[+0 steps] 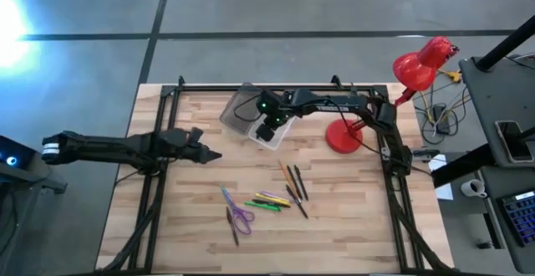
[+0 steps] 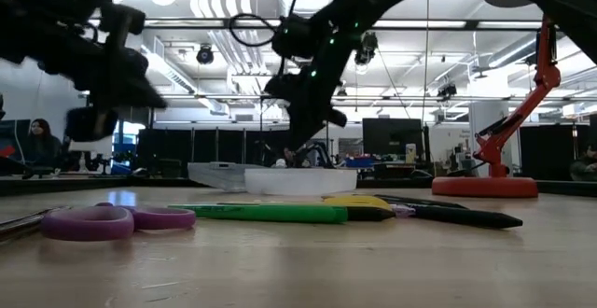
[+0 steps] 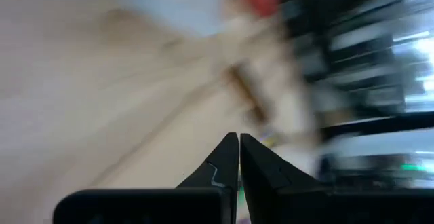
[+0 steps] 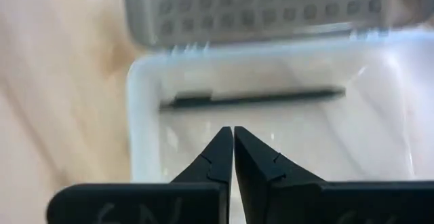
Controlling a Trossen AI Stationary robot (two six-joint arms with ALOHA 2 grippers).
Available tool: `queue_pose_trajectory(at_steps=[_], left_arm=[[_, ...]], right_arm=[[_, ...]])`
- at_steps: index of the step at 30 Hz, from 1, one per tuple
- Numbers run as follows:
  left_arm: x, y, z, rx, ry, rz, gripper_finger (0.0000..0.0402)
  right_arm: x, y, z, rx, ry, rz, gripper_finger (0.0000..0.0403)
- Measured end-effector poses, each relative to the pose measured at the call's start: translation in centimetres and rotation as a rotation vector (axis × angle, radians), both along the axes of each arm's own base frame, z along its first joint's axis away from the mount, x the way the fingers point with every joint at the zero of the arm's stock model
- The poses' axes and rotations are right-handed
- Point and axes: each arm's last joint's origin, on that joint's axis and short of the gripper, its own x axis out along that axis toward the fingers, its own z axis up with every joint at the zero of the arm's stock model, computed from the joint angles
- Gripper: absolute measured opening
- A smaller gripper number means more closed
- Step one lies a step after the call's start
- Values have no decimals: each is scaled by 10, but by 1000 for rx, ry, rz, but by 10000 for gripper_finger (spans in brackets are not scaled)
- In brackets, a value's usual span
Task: Pick & place school supplies into a supply box
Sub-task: Put the violet scissors into the black supply box
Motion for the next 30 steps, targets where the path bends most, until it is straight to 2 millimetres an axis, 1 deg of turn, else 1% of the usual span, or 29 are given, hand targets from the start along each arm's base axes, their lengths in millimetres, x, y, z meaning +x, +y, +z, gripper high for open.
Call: queue_pose_trajectory(at_steps=[2, 4, 7, 8, 11, 15, 18, 20, 22, 25, 30], left_arm=[[1, -1, 12, 29, 175, -30, 0], [8, -5, 27, 113, 275, -137, 0], [26, -17, 49, 267, 265, -326, 1], [32, -22, 53, 306, 264, -382, 4], [47, -37, 53, 373, 301, -514, 24], [63, -57, 43, 450, 359, -676, 64], [74, -72, 33, 480, 411, -789, 93], [86, -83, 32, 497, 402, -878, 107], [97, -95, 30, 536, 409, -963, 115], [117, -115, 29, 624, 404, -1077, 118], [152, -137, 19, 729, 418, -1176, 118]], right_arm=[[-6, 6, 6, 0, 32, 24, 9], [-9, 11, 8, -4, 63, 55, 9], [-11, 23, 4, -32, 118, 116, 16], [-11, 28, 4, -38, 127, 144, 22], [-12, 45, 7, -45, 152, 219, 48], [-14, 69, 14, -101, 195, 314, 99], [-21, 88, 21, -167, 247, 369, 140], [-27, 100, 28, -193, 254, 411, 165], [-37, 110, 35, -195, 236, 441, 185], [-55, 119, 45, -158, 198, 444, 204], [-94, 128, 56, -128, 127, 370, 211]])
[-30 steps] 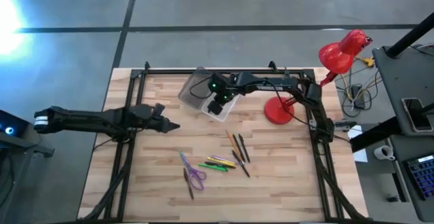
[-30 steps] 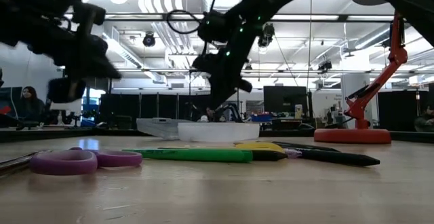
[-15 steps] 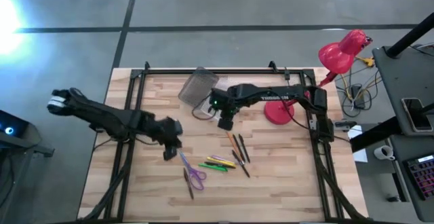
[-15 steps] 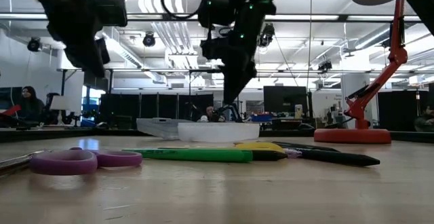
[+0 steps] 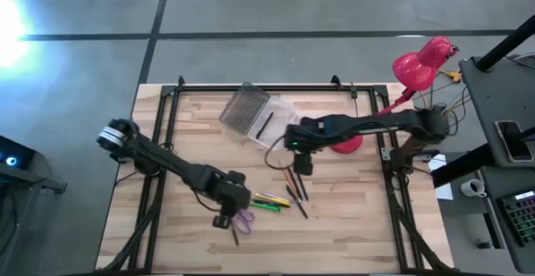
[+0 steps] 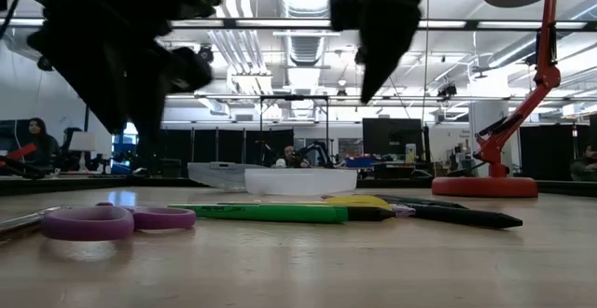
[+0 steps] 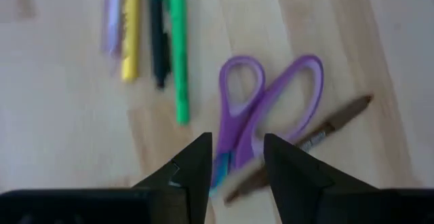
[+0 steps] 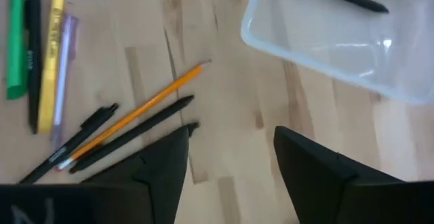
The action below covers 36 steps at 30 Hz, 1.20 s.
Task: Pick & place school supplies into a supply box
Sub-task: Put the violet scissors into the black supply box
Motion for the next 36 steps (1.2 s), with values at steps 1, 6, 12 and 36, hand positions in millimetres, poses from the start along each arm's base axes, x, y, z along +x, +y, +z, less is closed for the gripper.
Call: queue_pose_trajectory(at_steps=[1, 6, 12, 36], left_arm=[[6, -2, -1, 5, -3, -9, 117], [25, -11, -2, 43, -37, -70, 101], [34, -34, -10, 85, -29, -198, 79], [27, -53, -32, 245, -11, -224, 161]], right_arm=[[-8, 1, 0, 9, -15, -21, 210], [-38, 4, -13, 35, -75, -95, 204], [-64, 4, -37, 39, -37, -164, 203], [-61, 7, -43, 96, -162, -245, 203]])
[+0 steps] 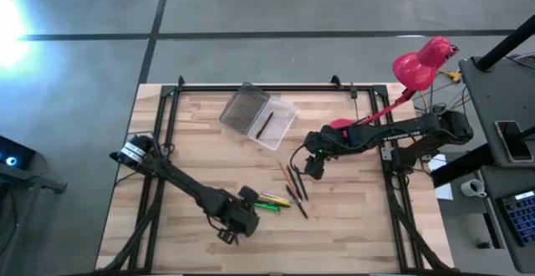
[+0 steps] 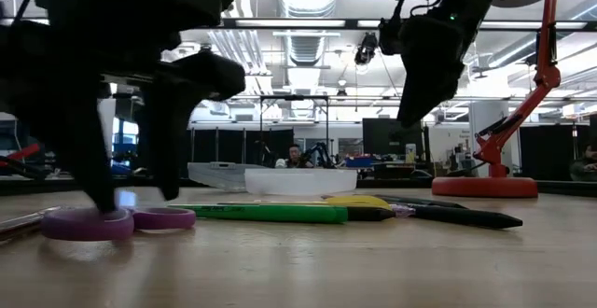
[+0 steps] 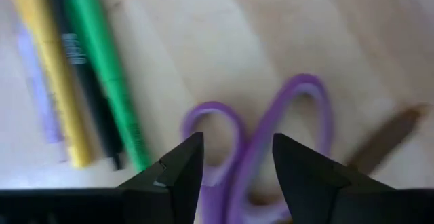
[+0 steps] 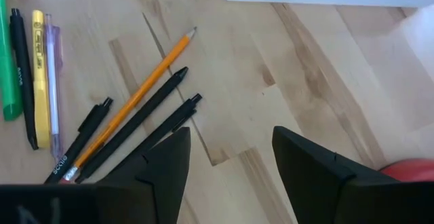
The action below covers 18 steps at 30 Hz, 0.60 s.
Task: Pick & place school supplies into a supply box
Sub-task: Put the violet scissors into the black supply box
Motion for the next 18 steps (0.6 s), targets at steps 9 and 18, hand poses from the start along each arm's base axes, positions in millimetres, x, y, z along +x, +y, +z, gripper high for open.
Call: queue_pose_trajectory(at_steps=[9, 18], left_arm=[[-5, 1, -6, -7, 34, -55, 159], [-8, 6, -18, -6, 17, -100, 138]], right_arm=[[0, 0, 0, 0, 0, -1, 203], [-1, 0, -1, 2, 3, -5, 203]])
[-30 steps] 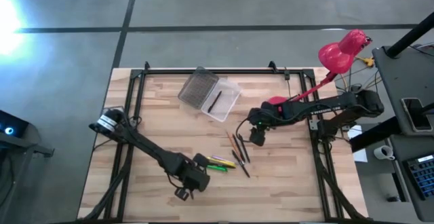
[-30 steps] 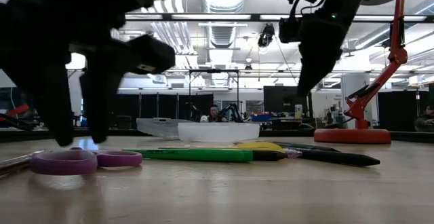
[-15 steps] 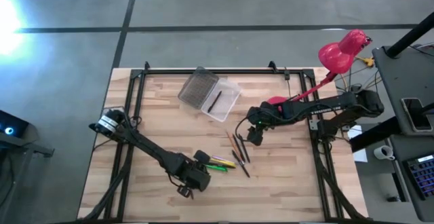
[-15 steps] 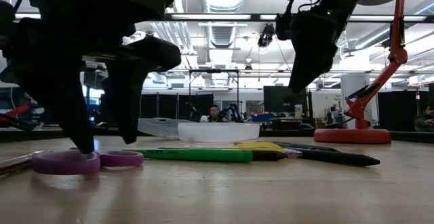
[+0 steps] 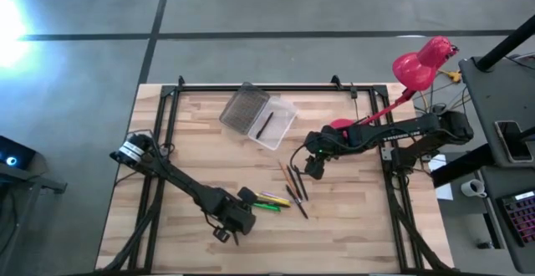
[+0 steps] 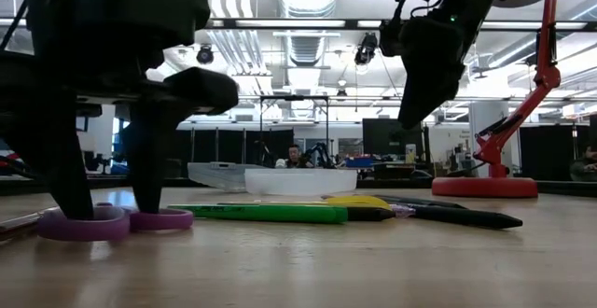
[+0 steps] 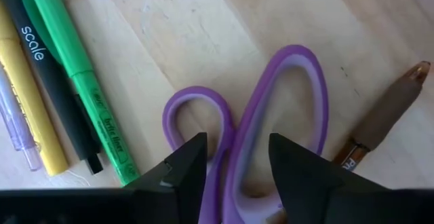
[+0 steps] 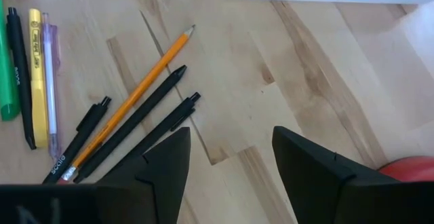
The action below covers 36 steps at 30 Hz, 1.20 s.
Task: Pick & place school supplies into a supply box
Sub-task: Put the violet scissors into the black supply box
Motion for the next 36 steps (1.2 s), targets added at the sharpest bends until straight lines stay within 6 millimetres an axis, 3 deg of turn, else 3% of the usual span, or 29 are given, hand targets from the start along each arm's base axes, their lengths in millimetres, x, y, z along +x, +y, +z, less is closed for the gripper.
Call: queue_pose_trajectory(at_steps=[10, 17, 24, 30, 36], left_arm=[[0, 2, -3, -25, 7, -12, 44], [1, 3, -3, -13, 0, -41, 42], [10, 11, 17, 31, 23, 5, 42], [6, 41, 45, 42, 85, 150, 42], [7, 99, 86, -125, 1, 620, 42]], right_arm=[[0, 0, 0, 0, 0, 0, 203], [-1, 0, 2, 2, -8, -4, 203], [-13, -1, 23, 9, -97, -60, 203], [-39, -4, 49, -36, -175, -181, 203], [-58, -6, 64, -43, -230, -270, 203]])
